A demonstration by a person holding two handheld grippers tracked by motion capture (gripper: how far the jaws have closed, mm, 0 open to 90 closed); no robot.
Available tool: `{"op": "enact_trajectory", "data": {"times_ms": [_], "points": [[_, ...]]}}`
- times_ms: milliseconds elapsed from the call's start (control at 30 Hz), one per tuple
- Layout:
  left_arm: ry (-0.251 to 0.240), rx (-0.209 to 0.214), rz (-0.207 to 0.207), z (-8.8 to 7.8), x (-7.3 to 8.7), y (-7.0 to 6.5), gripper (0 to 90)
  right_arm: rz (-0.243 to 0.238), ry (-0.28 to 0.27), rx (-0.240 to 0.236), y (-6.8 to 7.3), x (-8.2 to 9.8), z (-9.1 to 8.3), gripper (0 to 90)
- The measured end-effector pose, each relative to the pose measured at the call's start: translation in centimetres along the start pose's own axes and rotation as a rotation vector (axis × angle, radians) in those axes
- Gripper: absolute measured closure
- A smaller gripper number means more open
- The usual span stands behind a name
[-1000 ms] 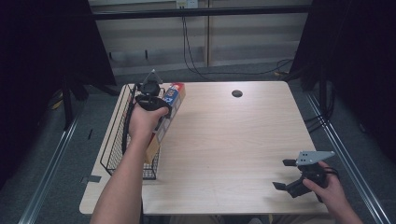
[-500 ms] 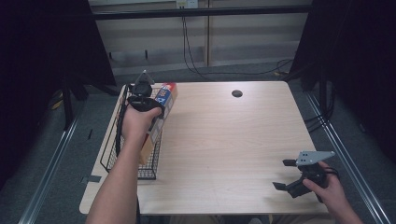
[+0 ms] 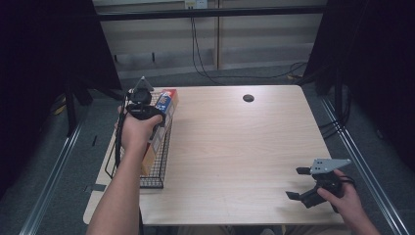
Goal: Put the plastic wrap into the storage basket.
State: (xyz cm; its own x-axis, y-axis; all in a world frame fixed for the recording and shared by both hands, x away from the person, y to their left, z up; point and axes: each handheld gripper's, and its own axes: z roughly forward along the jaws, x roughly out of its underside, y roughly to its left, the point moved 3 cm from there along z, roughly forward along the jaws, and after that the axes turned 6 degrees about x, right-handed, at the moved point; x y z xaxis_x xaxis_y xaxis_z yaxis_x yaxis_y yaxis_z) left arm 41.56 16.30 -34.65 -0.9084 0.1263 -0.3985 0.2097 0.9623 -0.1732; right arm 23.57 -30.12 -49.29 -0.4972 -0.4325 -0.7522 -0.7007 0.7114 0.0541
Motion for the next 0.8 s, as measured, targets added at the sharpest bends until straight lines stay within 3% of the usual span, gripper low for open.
{"op": "enact_trajectory", "data": {"times_ms": [800], "points": [[-0.017,-0.041,-0.053,0.7,1.0,2.0,44.6,-0.010,0.000,0.002,0.0,0.0,0.1,1.8]]}}
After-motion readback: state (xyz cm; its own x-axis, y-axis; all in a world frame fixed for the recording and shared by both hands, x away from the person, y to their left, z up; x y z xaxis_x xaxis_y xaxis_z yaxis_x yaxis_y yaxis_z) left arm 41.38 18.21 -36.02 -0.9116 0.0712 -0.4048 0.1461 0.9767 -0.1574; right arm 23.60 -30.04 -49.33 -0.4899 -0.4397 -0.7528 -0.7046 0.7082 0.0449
